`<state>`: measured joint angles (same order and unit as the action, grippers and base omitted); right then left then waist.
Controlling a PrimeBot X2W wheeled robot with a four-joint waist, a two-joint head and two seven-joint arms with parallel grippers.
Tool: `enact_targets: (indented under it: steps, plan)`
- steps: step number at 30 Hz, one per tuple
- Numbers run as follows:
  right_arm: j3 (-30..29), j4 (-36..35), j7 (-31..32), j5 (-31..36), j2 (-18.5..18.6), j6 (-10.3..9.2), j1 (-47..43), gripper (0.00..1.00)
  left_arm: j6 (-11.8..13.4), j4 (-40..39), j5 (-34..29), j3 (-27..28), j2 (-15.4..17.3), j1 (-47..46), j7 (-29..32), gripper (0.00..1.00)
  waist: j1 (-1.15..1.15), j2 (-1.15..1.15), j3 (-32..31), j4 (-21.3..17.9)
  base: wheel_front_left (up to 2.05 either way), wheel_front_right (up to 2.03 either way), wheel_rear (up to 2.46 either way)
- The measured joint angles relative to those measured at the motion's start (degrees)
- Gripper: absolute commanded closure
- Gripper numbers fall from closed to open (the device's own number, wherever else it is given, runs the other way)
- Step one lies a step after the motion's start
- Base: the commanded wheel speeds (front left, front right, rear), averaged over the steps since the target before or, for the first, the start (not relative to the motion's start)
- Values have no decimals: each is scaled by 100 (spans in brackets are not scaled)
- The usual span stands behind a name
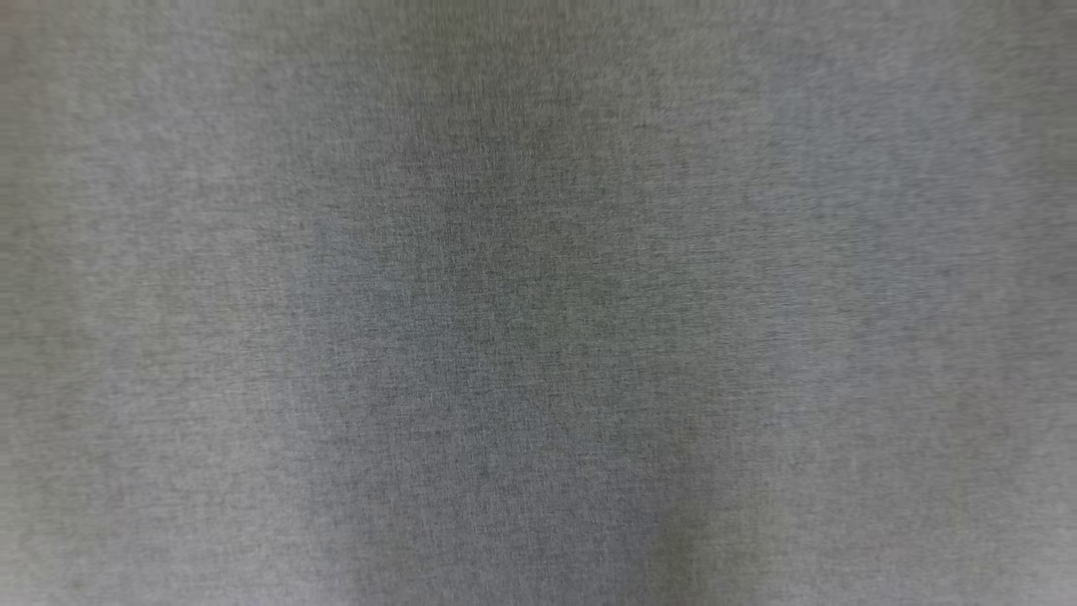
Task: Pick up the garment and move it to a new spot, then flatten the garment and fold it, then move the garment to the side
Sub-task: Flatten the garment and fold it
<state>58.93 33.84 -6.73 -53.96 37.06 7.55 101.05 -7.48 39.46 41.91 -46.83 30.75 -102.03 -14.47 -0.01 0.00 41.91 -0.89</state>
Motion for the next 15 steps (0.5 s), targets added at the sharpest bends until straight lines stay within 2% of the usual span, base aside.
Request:
enact_targets:
  steps: [2,10,15]
  plan:
    - [193,-196,-137,-107,153,0,-416,100,42,-223,62,52,101,499,-34,100,0,0,-131,-8,0,0,0]
    - [669,-1055,-542,-408,633,1,-2109,100,706,-1896,363,804,646,2980,-55,100,-1,-1,-801,-75,0,0,0]
    - [589,-1481,-722,-560,992,1,-3203,100,1199,-2866,377,1015,709,4449,-55,100,-2,-1,-1239,-96,0,0,0]
